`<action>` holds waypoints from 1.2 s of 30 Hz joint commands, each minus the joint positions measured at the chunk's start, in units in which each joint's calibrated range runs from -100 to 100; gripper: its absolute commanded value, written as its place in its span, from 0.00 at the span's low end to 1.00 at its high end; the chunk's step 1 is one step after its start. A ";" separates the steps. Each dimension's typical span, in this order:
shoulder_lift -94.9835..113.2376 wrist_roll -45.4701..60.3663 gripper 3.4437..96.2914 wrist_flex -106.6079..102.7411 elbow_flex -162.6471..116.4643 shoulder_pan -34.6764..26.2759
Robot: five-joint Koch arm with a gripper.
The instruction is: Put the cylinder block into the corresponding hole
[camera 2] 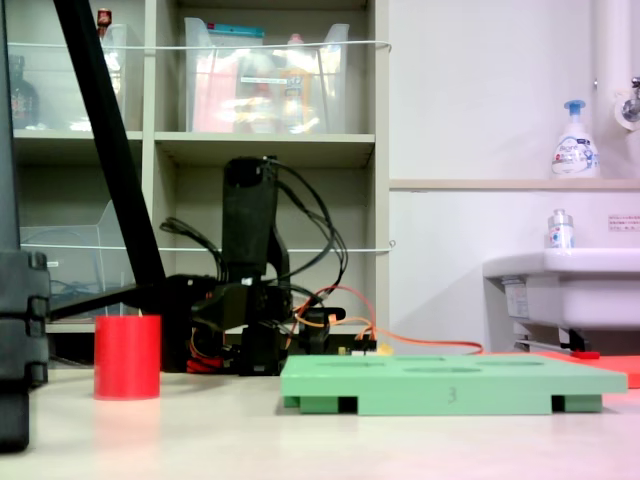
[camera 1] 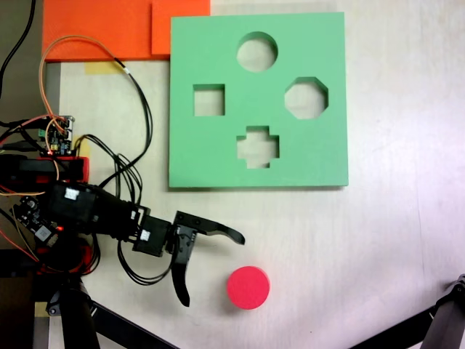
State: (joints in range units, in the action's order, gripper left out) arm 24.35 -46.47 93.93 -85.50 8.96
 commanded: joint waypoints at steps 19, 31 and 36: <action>-31.89 -4.05 0.60 6.07 28.77 4.49; -33.01 -4.20 0.43 6.07 30.16 2.98; -20.72 -4.30 0.41 4.82 29.47 1.90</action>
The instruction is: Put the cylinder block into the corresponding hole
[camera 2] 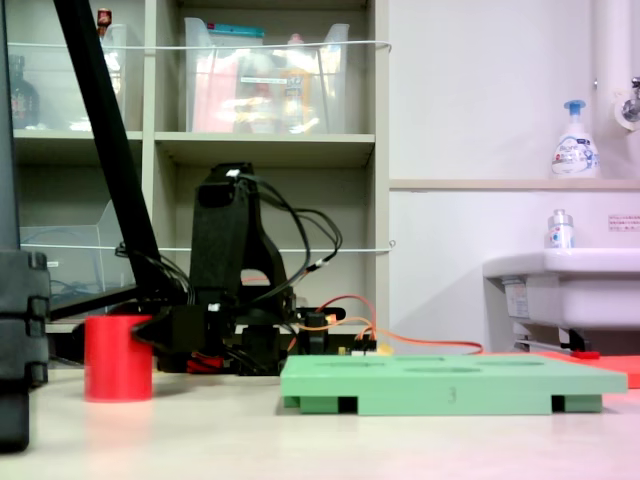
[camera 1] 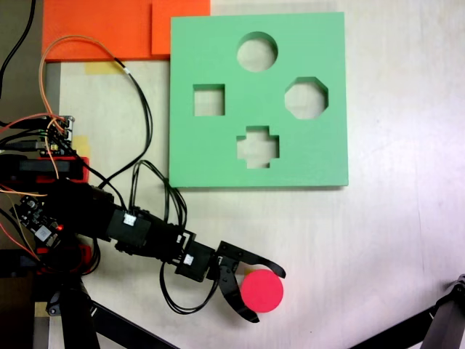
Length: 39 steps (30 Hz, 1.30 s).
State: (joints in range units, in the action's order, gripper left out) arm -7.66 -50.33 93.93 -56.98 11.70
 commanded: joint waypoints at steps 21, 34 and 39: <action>69.25 1.03 0.42 -36.30 6.63 -27.50; 35.04 3.52 0.42 -32.25 17.80 -36.97; 23.02 3.71 0.42 -31.77 24.28 -37.51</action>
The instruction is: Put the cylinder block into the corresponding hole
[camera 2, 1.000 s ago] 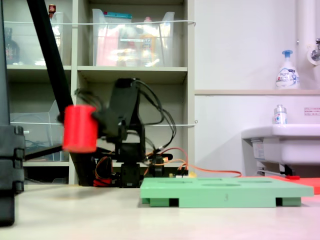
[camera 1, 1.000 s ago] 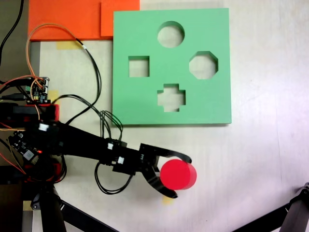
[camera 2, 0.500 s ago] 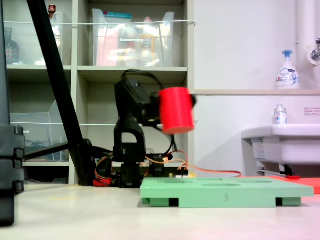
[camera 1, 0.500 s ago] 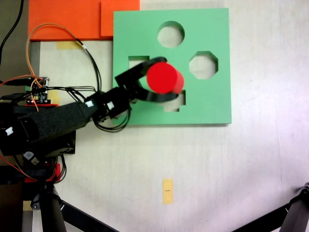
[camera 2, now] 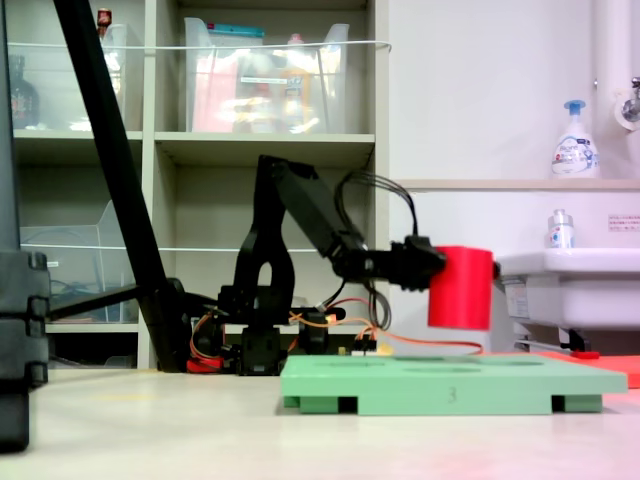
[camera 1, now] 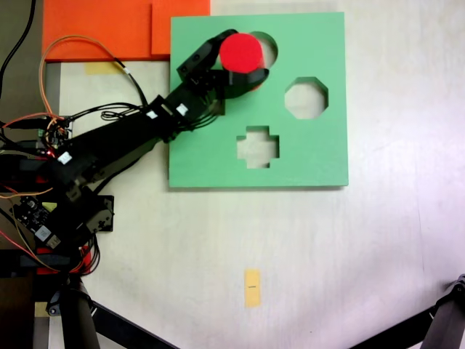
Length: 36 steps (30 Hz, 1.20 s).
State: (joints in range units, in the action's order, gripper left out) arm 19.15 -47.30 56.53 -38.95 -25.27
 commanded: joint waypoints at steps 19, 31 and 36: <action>-28.23 0.68 0.42 6.87 19.41 -1.86; -33.40 0.44 0.48 7.16 19.71 -1.66; -33.40 0.39 0.69 8.03 17.12 -1.37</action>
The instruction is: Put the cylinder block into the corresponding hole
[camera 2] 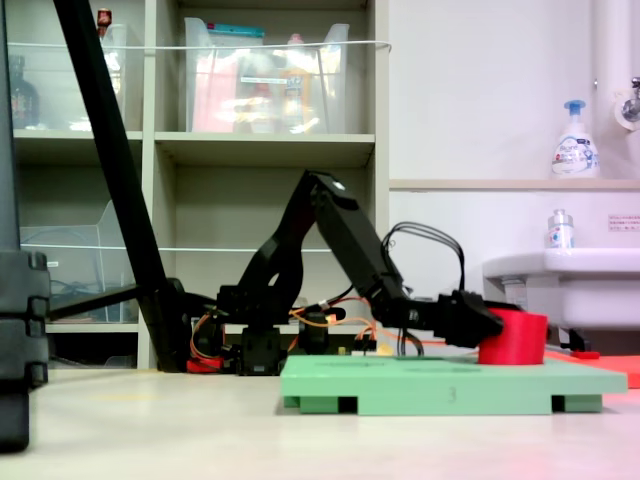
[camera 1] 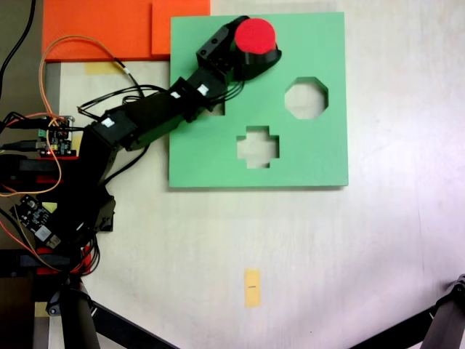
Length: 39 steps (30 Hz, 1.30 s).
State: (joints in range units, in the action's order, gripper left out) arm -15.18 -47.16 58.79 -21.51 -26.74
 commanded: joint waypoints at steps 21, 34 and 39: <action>103.59 9.52 0.76 -41.79 -15.18 6.35; 115.18 37.12 0.52 -43.81 -32.13 24.03; 115.18 41.17 0.50 -40.44 -51.87 26.52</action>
State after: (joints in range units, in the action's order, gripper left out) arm 99.32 -9.21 14.24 -71.97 -0.61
